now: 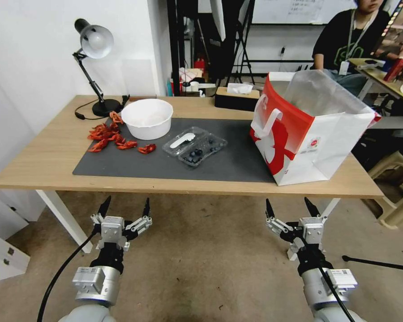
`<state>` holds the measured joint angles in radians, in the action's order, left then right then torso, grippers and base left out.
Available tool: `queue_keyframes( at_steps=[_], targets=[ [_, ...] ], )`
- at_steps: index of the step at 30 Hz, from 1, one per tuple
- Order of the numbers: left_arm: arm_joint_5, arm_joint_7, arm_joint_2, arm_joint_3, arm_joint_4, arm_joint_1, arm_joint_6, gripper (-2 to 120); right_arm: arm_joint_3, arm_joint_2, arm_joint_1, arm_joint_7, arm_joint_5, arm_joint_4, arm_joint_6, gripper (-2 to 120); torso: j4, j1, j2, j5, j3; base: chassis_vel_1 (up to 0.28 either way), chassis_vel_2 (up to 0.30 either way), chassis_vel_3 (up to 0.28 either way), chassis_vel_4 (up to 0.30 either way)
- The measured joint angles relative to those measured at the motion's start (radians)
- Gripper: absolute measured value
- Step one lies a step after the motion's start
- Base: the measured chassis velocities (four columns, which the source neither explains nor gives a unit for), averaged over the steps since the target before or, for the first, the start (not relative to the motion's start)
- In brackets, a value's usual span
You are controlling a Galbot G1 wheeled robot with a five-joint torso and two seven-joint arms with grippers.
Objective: Close the takeout container lid, then place the container into the takeout bag.
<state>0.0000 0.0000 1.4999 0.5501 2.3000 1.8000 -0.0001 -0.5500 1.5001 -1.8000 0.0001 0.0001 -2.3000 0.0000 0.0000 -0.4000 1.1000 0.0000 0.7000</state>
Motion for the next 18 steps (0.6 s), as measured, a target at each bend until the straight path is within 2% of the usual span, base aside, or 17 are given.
queue_keyframes(
  at_steps=[18],
  targets=[
    [0.0,0.0,0.0,0.0,0.0,0.0,0.0,100,0.0,0.0,0.0,0.0,0.0,0.0,0.0,100,0.0,0.0,0.0,0.0,0.0,0.0,0.0,0.0,0.0]
  ],
)
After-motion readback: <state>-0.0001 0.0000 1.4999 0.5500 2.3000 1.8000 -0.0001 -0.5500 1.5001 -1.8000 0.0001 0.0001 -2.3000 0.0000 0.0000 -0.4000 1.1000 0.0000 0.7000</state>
